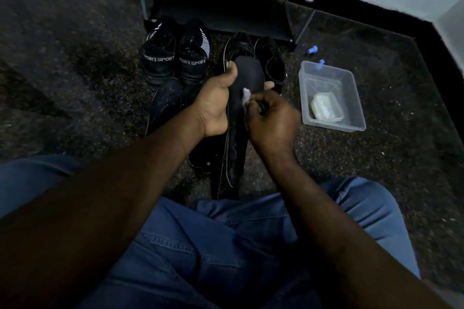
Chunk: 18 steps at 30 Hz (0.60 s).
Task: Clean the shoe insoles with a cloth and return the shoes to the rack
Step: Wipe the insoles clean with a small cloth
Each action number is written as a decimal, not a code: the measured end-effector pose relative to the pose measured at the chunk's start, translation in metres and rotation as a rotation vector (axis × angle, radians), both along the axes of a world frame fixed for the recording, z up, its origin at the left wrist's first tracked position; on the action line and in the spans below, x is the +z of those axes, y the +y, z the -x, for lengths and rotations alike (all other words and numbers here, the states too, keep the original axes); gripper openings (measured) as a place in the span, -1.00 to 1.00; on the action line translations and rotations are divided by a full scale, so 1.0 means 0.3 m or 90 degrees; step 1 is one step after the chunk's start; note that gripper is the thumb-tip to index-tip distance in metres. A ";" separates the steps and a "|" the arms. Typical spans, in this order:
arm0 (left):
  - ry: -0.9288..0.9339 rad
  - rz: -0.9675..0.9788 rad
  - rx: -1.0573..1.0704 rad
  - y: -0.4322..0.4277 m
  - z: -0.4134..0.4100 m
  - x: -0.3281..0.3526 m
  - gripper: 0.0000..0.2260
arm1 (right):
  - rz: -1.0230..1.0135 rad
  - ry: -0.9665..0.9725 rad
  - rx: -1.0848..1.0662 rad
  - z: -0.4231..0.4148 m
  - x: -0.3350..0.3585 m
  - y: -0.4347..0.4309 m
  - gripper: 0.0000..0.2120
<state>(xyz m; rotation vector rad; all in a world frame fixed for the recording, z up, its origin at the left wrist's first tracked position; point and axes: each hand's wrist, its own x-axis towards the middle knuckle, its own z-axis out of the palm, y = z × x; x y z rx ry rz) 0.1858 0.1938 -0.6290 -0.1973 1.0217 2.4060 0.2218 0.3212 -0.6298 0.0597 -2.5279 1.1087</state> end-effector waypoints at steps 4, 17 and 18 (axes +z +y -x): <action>0.005 0.004 -0.021 0.000 0.005 -0.007 -0.23 | -0.015 -0.032 -0.056 0.025 0.015 0.035 -0.94; -0.034 0.007 0.029 0.004 -0.006 0.017 -0.34 | 0.003 -0.037 -0.009 -0.015 0.002 -0.009 -0.93; -0.030 0.014 0.025 0.003 -0.004 0.019 -0.34 | -0.010 -0.040 -0.028 0.004 0.003 0.013 -0.94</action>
